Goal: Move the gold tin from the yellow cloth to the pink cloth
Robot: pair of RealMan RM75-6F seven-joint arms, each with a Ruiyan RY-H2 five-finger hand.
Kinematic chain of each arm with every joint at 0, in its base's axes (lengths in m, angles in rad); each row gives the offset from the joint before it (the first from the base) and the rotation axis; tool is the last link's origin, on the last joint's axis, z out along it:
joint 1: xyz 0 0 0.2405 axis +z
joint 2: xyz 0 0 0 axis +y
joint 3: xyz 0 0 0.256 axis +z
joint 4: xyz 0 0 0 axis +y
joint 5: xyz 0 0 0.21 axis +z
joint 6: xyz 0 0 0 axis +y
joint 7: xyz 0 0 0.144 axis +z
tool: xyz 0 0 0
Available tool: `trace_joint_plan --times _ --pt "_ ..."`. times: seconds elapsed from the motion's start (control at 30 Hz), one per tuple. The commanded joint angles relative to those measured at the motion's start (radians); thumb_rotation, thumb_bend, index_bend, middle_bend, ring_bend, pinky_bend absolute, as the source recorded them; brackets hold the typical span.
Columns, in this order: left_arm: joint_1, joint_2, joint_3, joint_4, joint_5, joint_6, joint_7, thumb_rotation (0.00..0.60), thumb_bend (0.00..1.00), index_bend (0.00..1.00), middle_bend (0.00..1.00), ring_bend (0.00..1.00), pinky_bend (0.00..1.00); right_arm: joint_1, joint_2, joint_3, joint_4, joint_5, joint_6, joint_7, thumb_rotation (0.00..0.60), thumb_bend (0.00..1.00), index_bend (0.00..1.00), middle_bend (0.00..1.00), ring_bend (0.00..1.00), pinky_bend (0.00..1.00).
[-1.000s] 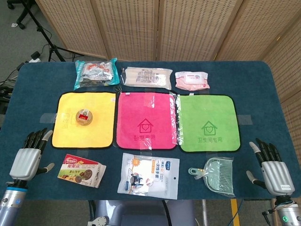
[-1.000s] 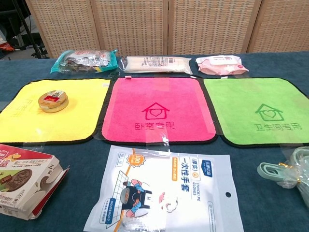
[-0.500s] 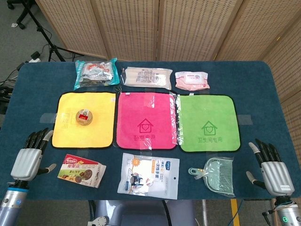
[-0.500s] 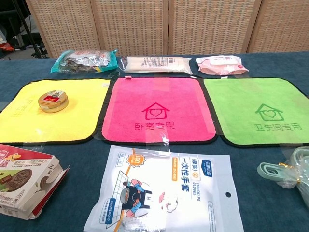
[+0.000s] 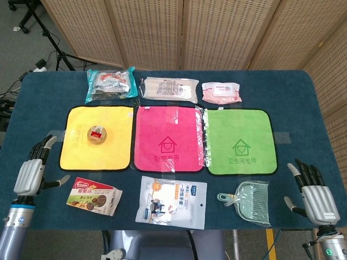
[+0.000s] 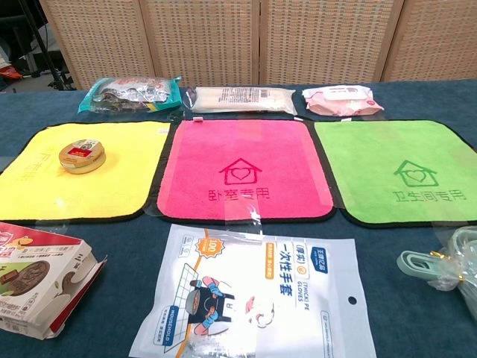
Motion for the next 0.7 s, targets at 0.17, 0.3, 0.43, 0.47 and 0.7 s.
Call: trace_joint_plan --times 0.17,0.3,0.43,0.47,0.7 --pt "-0.108 0.146 -0.121 -0.104 -0.248 -0.345 -0.375 0.6 0.19 0.0 0.0 0.0 0.0 0.001 -0.001 0.003 0.004 0.006 -0.003 0.007 0.6 0.34 0.01 0.0 0.0 0.02" --pt "-0.181 0.205 -0.193 -0.075 -0.392 -0.57 -0.552 0.6 0.19 0.0 0.0 0.0 0.0 0.006 -0.007 0.006 0.012 0.015 -0.013 0.009 0.6 0.34 0.01 0.0 0.0 0.02" --pt "-0.239 0.201 -0.217 0.011 -0.475 -0.697 -0.602 0.6 0.19 0.0 0.0 0.0 0.0 0.012 -0.014 0.011 0.024 0.029 -0.026 0.013 0.6 0.34 0.01 0.0 0.0 0.02" --pt "-0.251 0.199 -0.222 0.03 -0.498 -0.727 -0.615 0.6 0.19 0.0 0.0 0.0 0.0 0.014 -0.015 0.012 0.028 0.034 -0.031 0.015 0.6 0.34 0.01 0.0 0.0 0.02" --pt "-0.311 0.172 -0.272 0.155 -0.614 -0.906 -0.713 0.6 0.19 0.0 0.0 0.0 0.0 0.028 -0.03 0.022 0.055 0.067 -0.065 0.022 0.6 0.34 0.01 0.0 0.0 0.02"
